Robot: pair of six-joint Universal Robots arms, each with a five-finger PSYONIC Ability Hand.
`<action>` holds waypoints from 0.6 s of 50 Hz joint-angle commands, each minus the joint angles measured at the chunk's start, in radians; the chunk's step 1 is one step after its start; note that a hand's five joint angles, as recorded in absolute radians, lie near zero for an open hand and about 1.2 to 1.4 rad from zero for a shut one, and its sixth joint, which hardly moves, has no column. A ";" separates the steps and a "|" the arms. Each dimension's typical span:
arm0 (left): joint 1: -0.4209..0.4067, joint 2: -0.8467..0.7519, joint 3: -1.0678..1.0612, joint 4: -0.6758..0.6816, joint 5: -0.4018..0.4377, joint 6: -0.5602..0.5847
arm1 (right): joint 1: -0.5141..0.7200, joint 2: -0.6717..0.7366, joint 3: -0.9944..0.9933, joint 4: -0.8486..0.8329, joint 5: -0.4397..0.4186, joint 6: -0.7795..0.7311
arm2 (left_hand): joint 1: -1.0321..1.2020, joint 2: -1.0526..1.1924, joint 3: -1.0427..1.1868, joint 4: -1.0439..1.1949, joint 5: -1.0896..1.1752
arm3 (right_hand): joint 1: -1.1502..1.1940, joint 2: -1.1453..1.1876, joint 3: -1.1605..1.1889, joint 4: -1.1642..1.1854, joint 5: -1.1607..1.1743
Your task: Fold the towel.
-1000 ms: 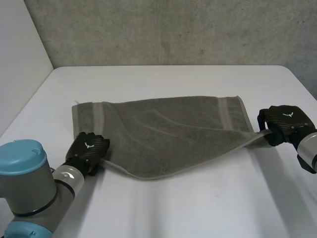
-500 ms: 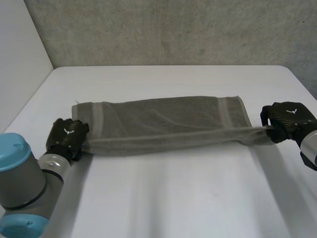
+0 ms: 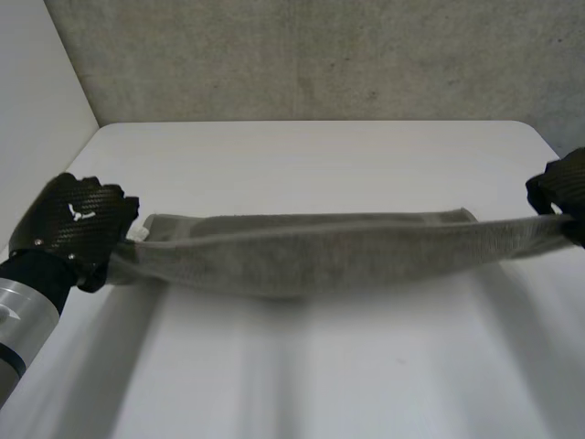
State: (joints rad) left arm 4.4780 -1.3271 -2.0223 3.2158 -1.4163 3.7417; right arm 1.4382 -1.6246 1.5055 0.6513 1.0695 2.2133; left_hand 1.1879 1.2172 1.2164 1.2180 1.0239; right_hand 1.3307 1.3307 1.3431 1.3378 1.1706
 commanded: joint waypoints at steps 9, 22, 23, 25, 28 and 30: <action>0.038 -0.448 0.137 0.061 0.008 -0.002 | 0.057 0.308 -0.031 0.004 0.079 -0.075 | 0.208 0.179 0.180 0.178 0.198 | 0.066 0.066 0.053 0.058 0.051; 0.021 -0.756 0.442 0.351 0.002 -0.011 | 0.220 0.563 -0.234 -0.415 0.187 0.226 | 0.208 0.179 0.180 0.178 0.198 | 0.066 0.066 0.053 0.058 0.051; 0.015 -0.786 0.473 0.370 0.002 -0.011 | 0.240 0.583 -0.241 -0.465 0.210 0.238 | 0.208 0.179 0.180 0.178 0.198 | 0.066 0.066 0.053 0.058 0.051; 0.007 -0.816 0.501 0.383 0.004 -0.013 | 0.254 0.598 -0.248 -0.507 0.239 0.243 | 0.208 0.179 0.180 0.178 0.198 | 0.066 0.066 0.053 0.058 0.051; -0.003 -0.862 0.536 0.398 0.004 -0.014 | 0.275 0.626 -0.251 -0.571 0.311 0.244 | -0.058 -0.088 -0.087 -0.089 -0.069 | -1.026 -1.026 -1.039 -1.033 -1.041; -0.005 -0.879 0.541 0.400 0.004 -0.014 | 0.288 0.635 -0.251 -0.592 0.343 0.238 | -0.877 -0.907 -0.906 -0.908 -0.888 | -1.156 -1.156 -1.169 -1.163 -1.171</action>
State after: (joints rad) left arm 4.4850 -2.1514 -1.5184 3.6017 -1.4135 3.7290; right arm 1.6925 -1.0219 1.2558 0.1446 1.3200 2.4579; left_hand 0.9814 0.9735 0.9758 0.9742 0.8081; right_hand 0.8744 0.8851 0.9095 0.9008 0.7110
